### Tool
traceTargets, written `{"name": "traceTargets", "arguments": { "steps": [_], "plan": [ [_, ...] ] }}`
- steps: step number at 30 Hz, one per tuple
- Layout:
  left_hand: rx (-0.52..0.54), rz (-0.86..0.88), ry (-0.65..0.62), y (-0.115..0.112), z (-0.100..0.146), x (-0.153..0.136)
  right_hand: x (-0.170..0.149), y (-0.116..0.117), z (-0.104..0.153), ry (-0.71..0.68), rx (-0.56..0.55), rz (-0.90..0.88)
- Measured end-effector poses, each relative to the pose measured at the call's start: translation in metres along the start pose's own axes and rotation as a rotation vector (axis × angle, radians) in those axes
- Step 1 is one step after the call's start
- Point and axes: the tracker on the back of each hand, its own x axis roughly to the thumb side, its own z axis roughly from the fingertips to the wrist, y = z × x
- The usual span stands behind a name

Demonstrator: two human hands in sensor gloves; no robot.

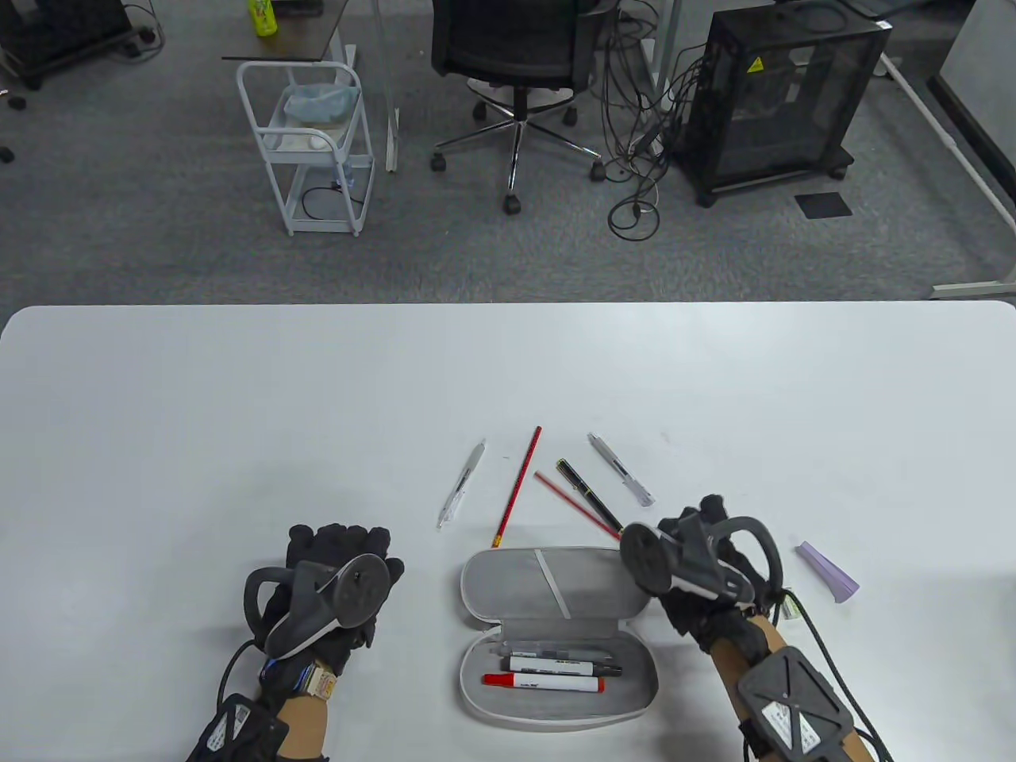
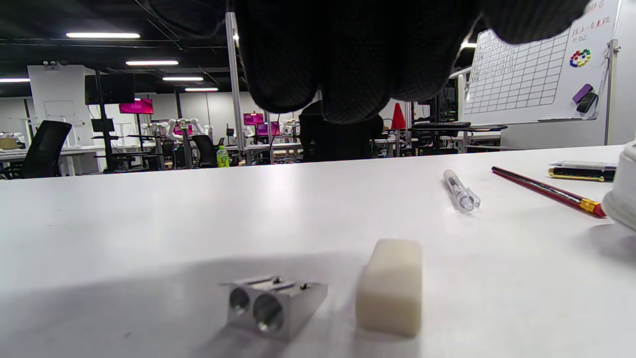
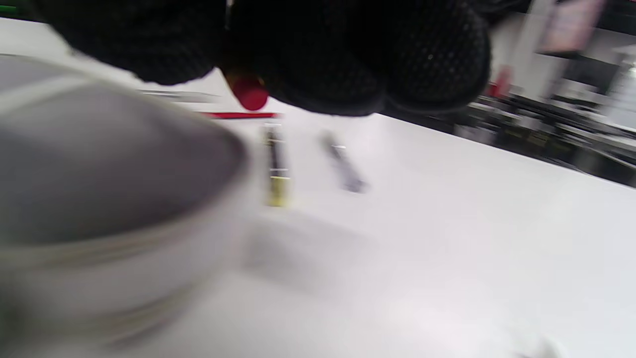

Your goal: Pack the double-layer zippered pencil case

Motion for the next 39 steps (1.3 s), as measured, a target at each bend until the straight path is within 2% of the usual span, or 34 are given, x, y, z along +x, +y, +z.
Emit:
{"name": "traceTargets", "arguments": {
  "steps": [1, 2, 4, 7, 13, 17, 21, 26, 30, 33, 36, 39],
  "plan": [
    [-0.001, 0.001, 0.001, 0.0, 0.0, 0.0, 0.021, 0.0, 0.011, -0.169, 0.048, 0.02],
    [-0.001, 0.002, 0.001, 0.0, 0.001, 0.0, 0.031, 0.001, 0.016, -0.219, 0.075, 0.037],
    [-0.003, 0.001, -0.003, -0.001, 0.001, 0.001, 0.058, 0.008, 0.033, -0.261, 0.085, 0.114],
    [-0.025, -0.018, -0.008, -0.005, 0.0, 0.003, 0.078, 0.023, 0.046, -0.294, 0.101, 0.244],
    [-0.043, -0.045, -0.015, -0.009, -0.001, 0.009, 0.082, 0.04, 0.05, -0.279, 0.171, 0.24],
    [-0.056, -0.071, -0.017, -0.012, -0.003, 0.012, 0.076, 0.039, 0.052, -0.225, 0.185, 0.246],
    [-0.048, -0.072, -0.017, -0.01, -0.003, 0.015, 0.067, 0.032, 0.055, -0.215, 0.156, 0.178],
    [-0.069, -0.085, -0.027, -0.012, -0.015, 0.027, 0.049, 0.021, 0.055, -0.11, 0.085, 0.189],
    [-0.086, -0.211, -0.033, -0.009, -0.041, 0.044, 0.026, 0.018, 0.055, -0.011, 0.074, 0.11],
    [-0.114, -0.262, -0.009, -0.009, -0.063, 0.054, 0.01, 0.015, 0.057, 0.1, 0.013, 0.073],
    [-0.162, -0.285, 0.036, -0.015, -0.088, 0.062, -0.014, 0.015, 0.058, 0.215, -0.049, 0.031],
    [-0.205, -0.337, 0.064, -0.027, -0.107, 0.069, -0.041, 0.021, 0.059, 0.312, -0.05, -0.039]
  ]
}}
